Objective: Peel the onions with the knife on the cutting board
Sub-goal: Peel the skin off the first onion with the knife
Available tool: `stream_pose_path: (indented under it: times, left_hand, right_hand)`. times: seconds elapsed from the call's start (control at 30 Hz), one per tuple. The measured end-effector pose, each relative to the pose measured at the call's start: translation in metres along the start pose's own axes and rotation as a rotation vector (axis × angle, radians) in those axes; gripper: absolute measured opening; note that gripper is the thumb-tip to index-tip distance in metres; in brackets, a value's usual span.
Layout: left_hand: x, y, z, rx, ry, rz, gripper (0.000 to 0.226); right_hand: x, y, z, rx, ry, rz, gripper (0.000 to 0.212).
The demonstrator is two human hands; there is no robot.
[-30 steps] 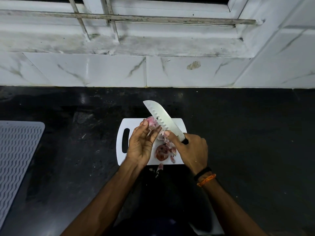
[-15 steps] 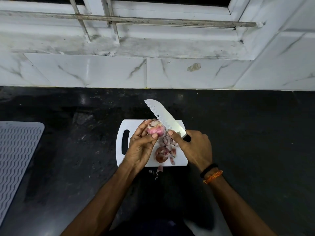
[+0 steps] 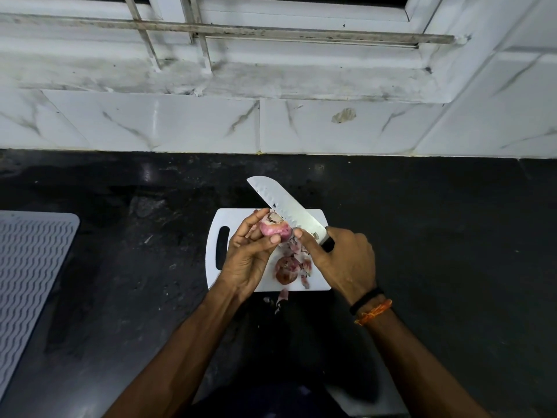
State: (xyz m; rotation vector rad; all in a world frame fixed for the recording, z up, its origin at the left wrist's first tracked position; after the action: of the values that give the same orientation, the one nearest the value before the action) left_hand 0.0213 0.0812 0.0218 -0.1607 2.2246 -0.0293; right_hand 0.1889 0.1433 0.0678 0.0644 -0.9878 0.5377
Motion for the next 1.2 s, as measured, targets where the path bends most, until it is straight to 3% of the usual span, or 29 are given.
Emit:
stream_pose_path:
  times: [0.2, 0.5, 0.67, 0.77, 0.87, 1.0, 1.1, 1.2]
  left_hand:
    - [0.004, -0.002, 0.002, 0.015, 0.02, -0.045, 0.082]
    - [-0.005, -0.002, 0.002, 0.041, 0.076, -0.066, 0.046]
    - [-0.006, -0.005, 0.001, 0.051, 0.081, -0.068, 0.048]
    - [-0.009, -0.006, 0.001, 0.081, -0.012, -0.043, 0.054]
    - [-0.013, -0.006, -0.001, 0.107, -0.038, -0.105, 0.039]
    - [-0.013, -0.005, 0.001, 0.107, -0.078, -0.155, 0.035]
    - [-0.012, -0.006, 0.004, 0.113, -0.09, -0.171, 0.038]
    - [-0.012, -0.006, 0.007, 0.108, -0.091, -0.183, 0.034]
  right_hand:
    - [0.0, -0.001, 0.0, 0.038, -0.012, 0.008, 0.065]
    - [-0.001, 0.006, 0.005, -0.028, -0.029, -0.015, 0.062]
    - [0.0, 0.009, 0.003, 0.004, 0.021, 0.022, 0.058]
    - [0.0, 0.013, -0.003, 0.002, 0.049, -0.01, 0.066]
    - [0.001, 0.015, -0.006, 0.002, 0.054, -0.031, 0.072]
    - [0.0, 0.012, -0.002, 0.055, 0.043, 0.001, 0.061]
    - [-0.001, 0.009, -0.003, 0.078, 0.042, 0.003, 0.068]
    - [-0.001, 0.005, -0.002, 0.085, 0.046, 0.016, 0.055]
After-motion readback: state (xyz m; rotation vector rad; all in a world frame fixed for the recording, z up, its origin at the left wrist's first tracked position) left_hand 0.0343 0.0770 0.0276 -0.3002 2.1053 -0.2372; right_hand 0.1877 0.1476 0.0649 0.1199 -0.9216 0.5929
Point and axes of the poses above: each hand's wrist, its own y-axis towards the middle knuckle, its own x-axis out of the back of the hand, z = x × y, the point moved 3 cm from there along y, towards the middle knuckle, and after that the axes turned 14 degrees about z, right-handed, at the moved point
